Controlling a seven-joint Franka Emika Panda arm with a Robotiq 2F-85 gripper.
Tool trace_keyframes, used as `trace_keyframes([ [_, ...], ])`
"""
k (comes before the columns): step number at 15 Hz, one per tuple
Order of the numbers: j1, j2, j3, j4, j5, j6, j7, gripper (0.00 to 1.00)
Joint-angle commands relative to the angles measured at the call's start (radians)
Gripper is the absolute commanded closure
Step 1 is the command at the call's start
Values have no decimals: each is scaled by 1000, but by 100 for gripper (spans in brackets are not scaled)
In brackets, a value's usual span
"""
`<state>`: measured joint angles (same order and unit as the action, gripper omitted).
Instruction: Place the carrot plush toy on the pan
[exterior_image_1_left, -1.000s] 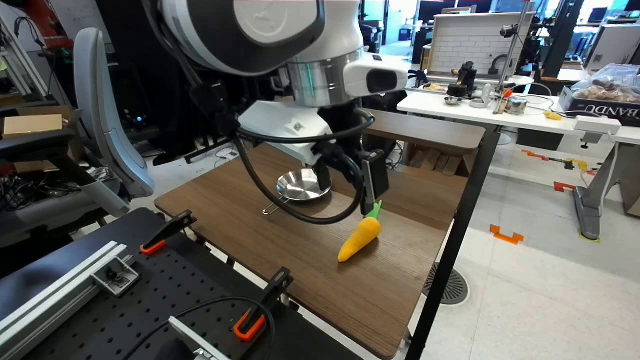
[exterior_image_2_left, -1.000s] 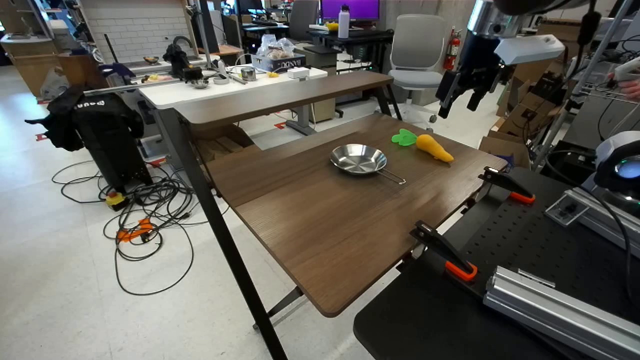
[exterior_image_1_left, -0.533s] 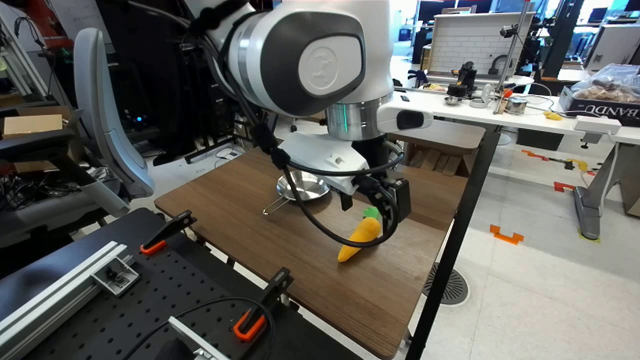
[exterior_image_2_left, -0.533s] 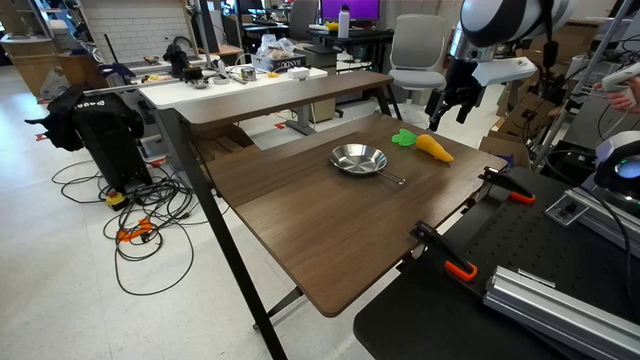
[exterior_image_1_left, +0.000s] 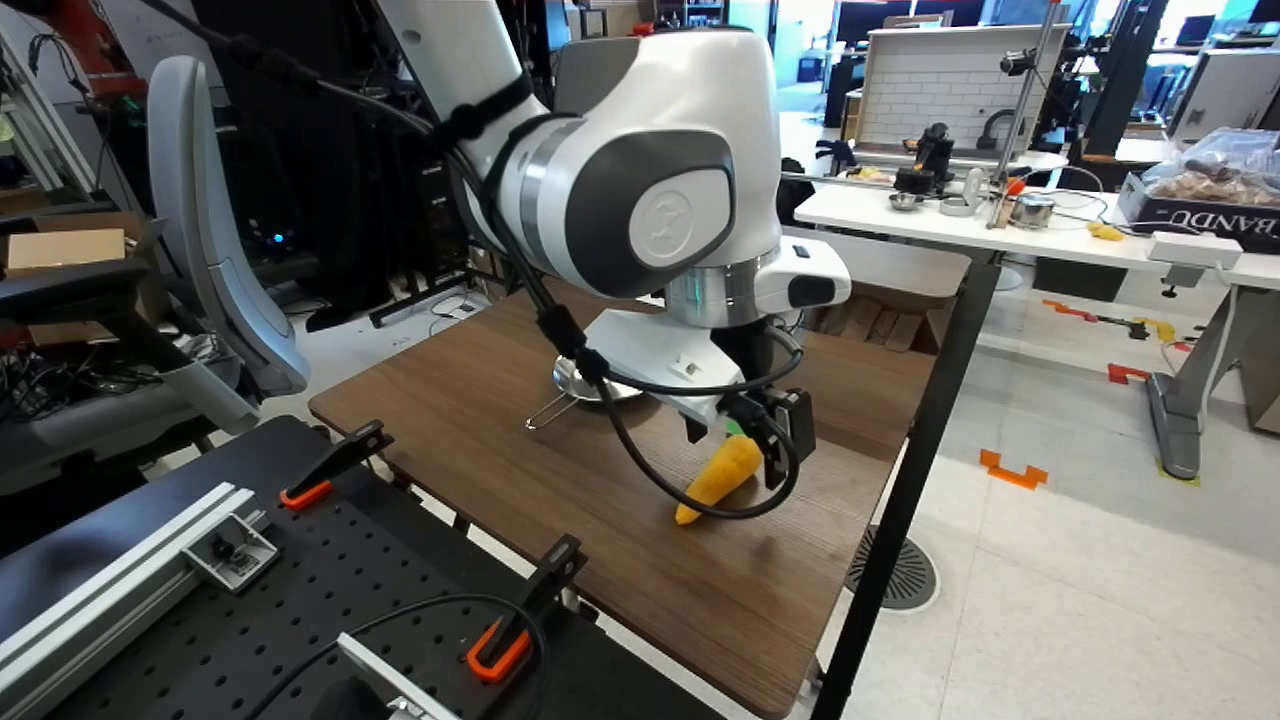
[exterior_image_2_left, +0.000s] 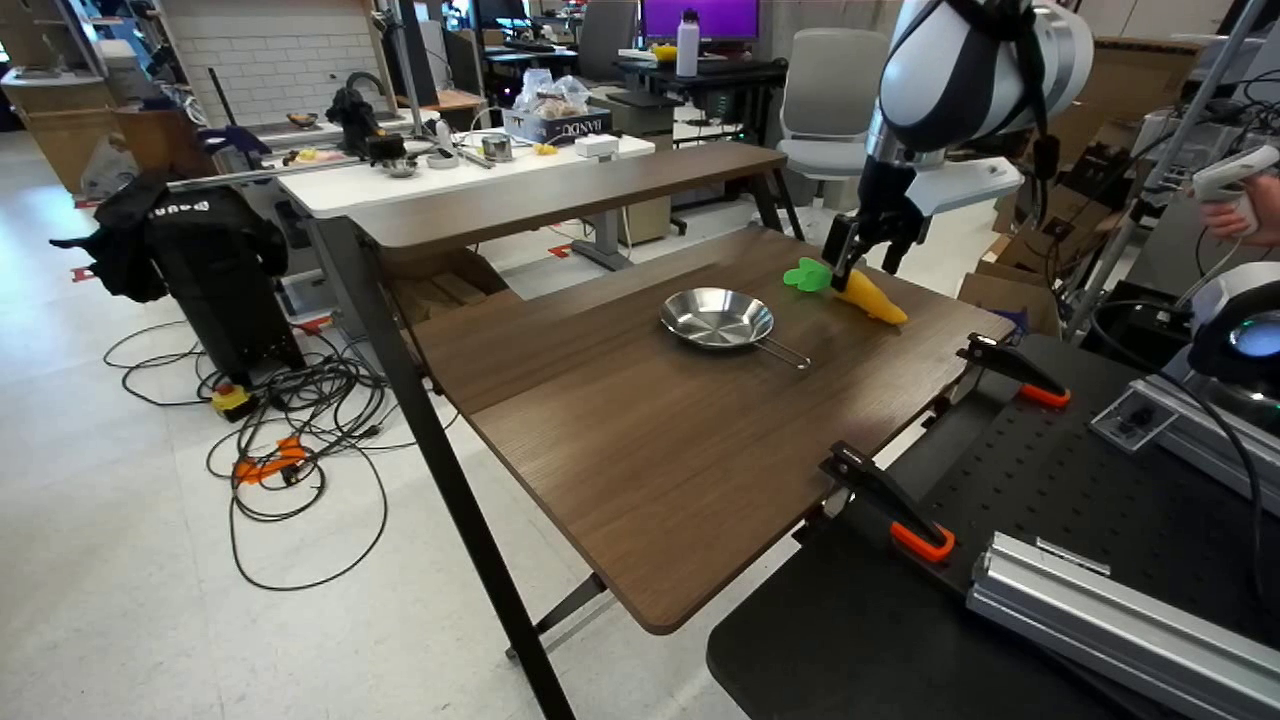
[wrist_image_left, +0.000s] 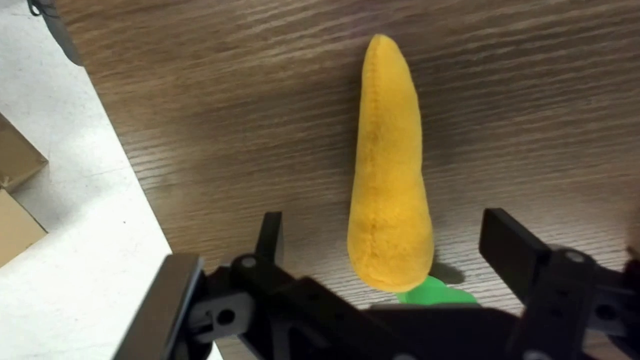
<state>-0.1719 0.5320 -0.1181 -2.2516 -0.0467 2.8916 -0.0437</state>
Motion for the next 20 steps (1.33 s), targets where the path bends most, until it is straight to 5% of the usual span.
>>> trace_keyframes([
  [1, -17, 65, 27, 43, 12, 61, -29, 26],
  [8, -15, 73, 40, 50, 12, 80, -26, 82],
  [11, -5, 40, 51, 47, 15, 62, -20, 98],
  [20, 11, -59, 181, 48, 39, 11, -37, 97],
])
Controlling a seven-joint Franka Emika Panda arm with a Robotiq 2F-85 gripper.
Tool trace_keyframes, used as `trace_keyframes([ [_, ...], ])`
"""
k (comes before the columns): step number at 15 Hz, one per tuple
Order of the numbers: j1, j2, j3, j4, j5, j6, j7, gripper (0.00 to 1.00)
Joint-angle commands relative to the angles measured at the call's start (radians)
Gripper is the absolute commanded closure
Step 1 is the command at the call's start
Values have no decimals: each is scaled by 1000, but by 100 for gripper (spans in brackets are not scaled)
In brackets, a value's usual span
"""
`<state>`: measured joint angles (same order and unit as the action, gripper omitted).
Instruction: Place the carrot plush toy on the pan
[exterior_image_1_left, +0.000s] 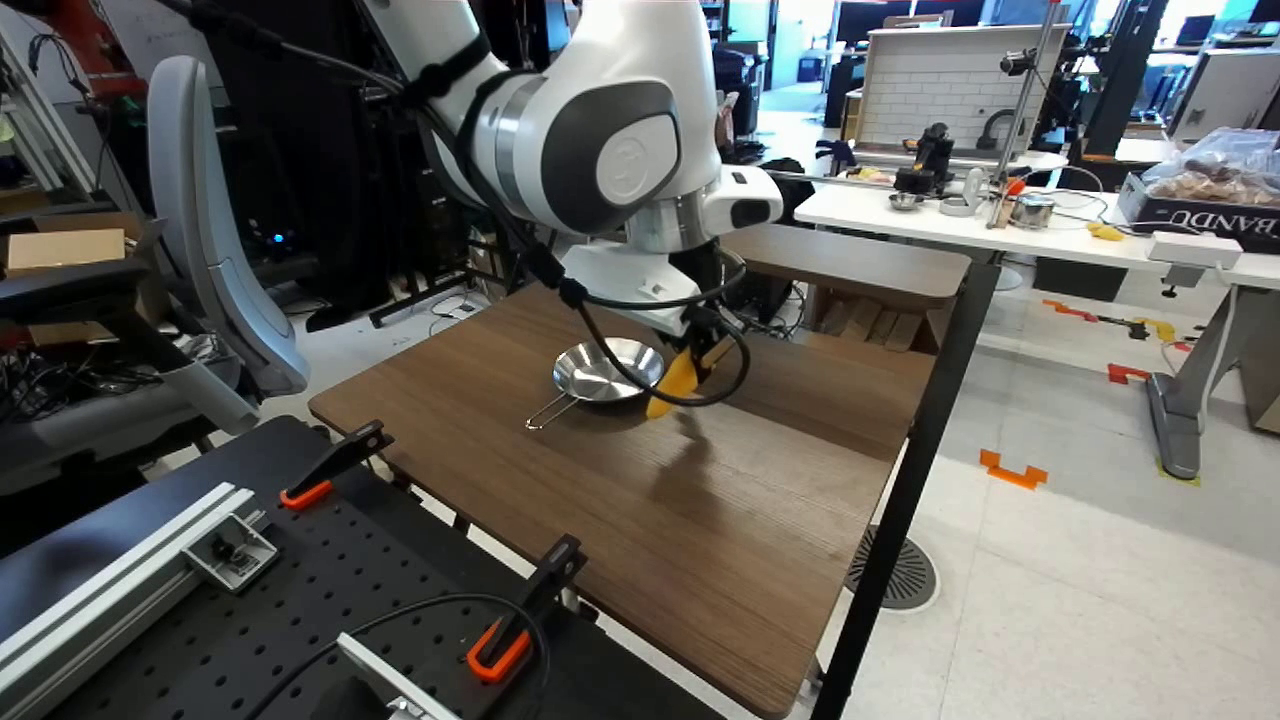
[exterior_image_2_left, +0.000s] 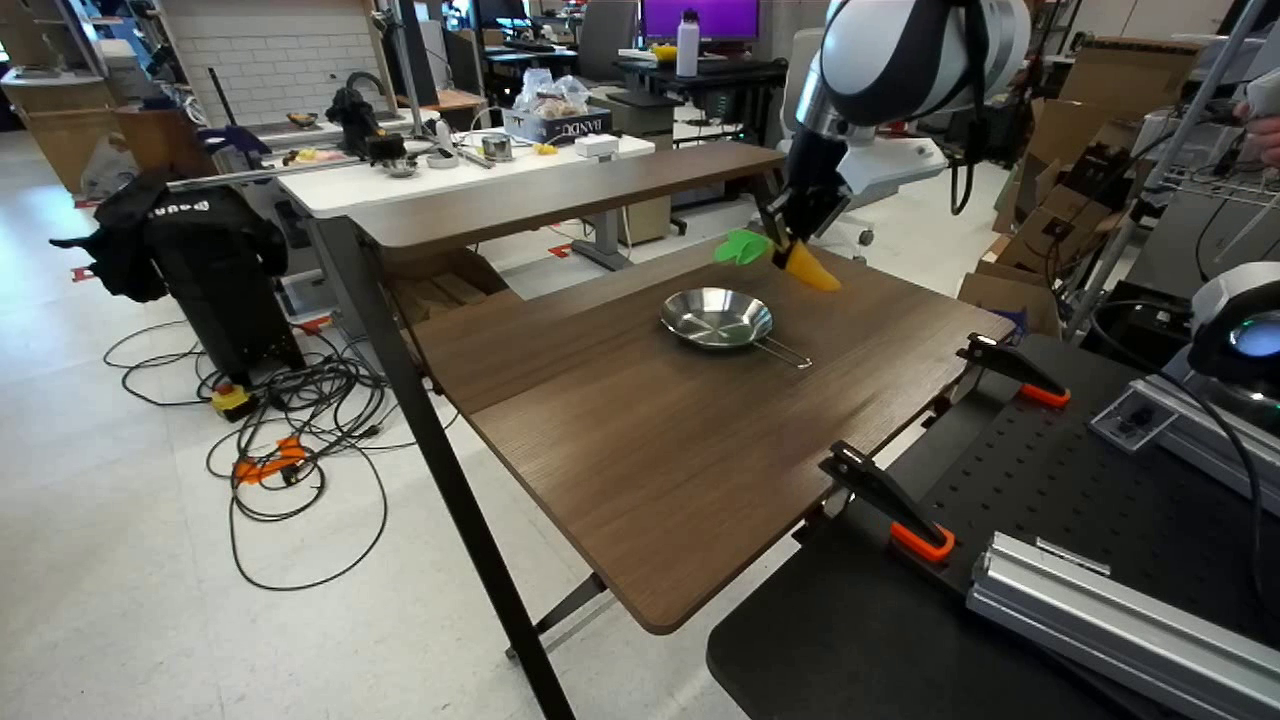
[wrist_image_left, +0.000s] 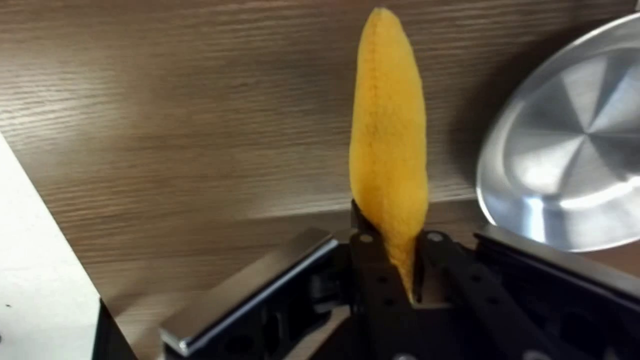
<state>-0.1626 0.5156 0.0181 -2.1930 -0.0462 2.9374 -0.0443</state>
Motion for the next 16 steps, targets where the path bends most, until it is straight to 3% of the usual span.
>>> trace_keyframes([
  [1, 4, -47, 62, -8, 43, -44, -38, 97],
  [5, 11, -42, 116, -2, 63, -67, -50, 97],
  [10, 41, -28, 128, 12, 70, -114, -53, 97],
  [11, 44, -26, 129, 13, 69, -129, -59, 63],
  [13, 60, -24, 121, 14, 62, -143, -57, 55],
  [16, 74, -23, 115, 15, 59, -158, -57, 34],
])
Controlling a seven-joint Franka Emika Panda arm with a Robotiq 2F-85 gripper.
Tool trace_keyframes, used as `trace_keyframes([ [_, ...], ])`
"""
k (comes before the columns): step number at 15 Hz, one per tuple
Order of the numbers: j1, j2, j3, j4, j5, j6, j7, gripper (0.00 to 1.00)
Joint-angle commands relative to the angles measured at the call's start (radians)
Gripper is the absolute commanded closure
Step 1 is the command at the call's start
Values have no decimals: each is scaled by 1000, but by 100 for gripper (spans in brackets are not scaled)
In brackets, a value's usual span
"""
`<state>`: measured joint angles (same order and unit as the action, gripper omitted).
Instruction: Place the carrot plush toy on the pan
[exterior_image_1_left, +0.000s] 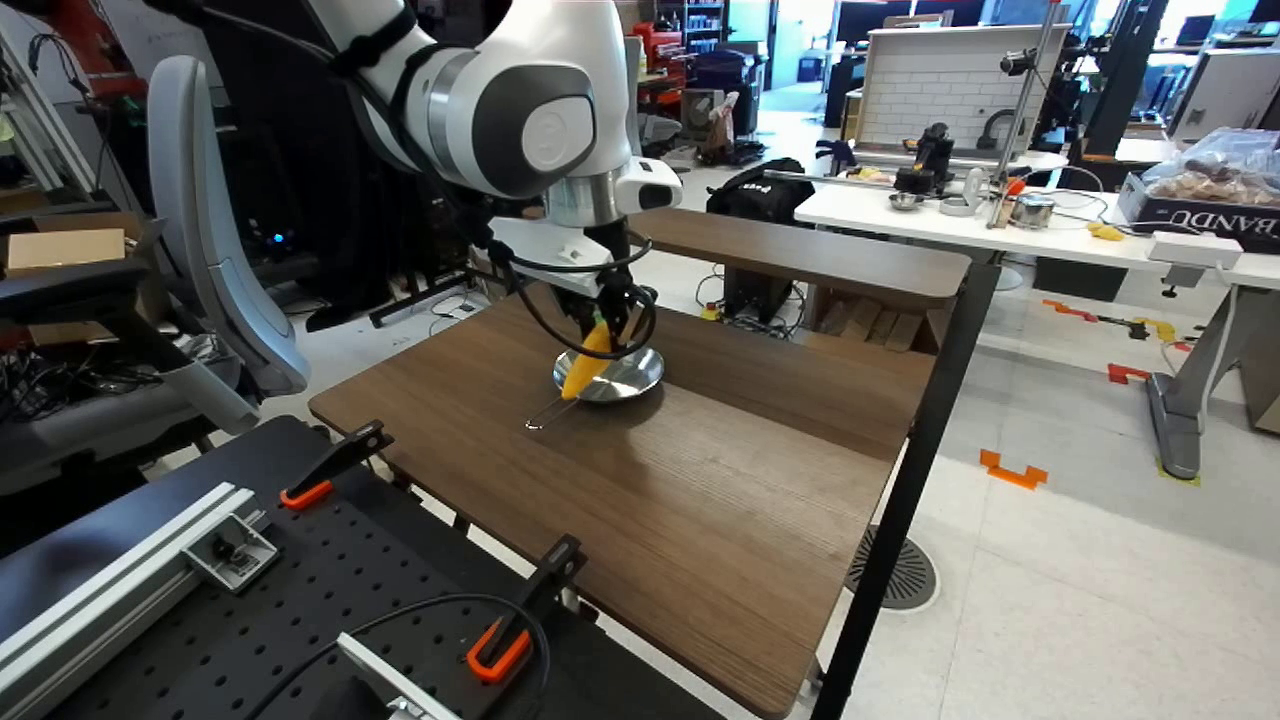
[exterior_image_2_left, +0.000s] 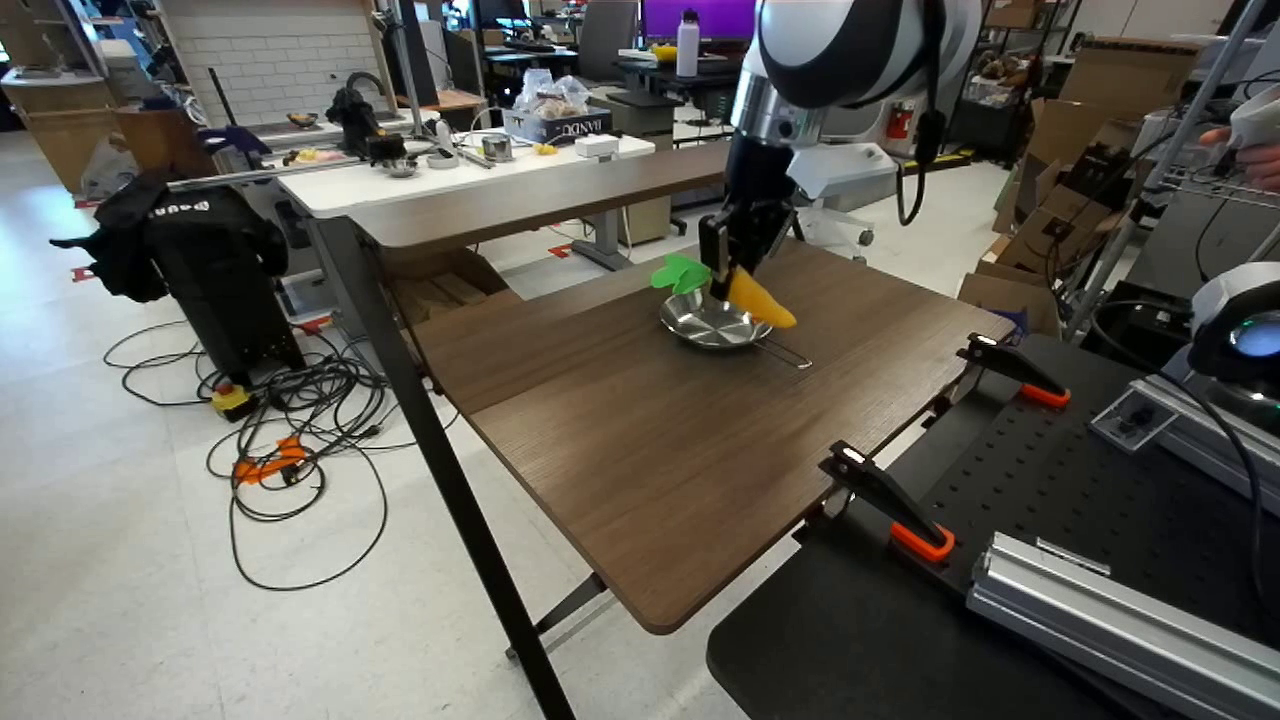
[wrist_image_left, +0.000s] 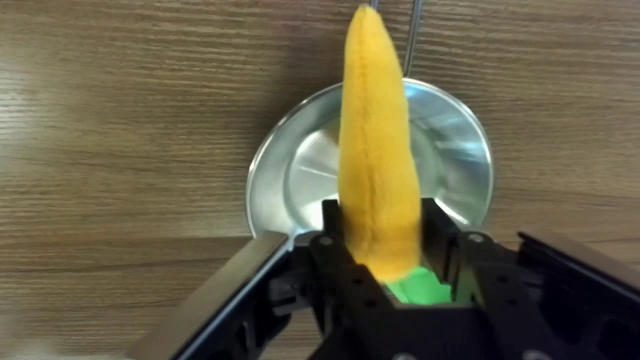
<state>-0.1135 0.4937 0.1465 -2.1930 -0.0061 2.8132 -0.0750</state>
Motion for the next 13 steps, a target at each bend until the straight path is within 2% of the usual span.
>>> trace_keyframes([
  [1, 28, -3, -15, 14, 17, -37, -25, 26],
  [4, 37, -15, -18, 8, 14, -39, -21, 5],
  [5, 39, -24, -19, 4, 14, -41, -19, 0],
  [13, 45, -117, -10, -44, 25, -43, -17, 0],
])
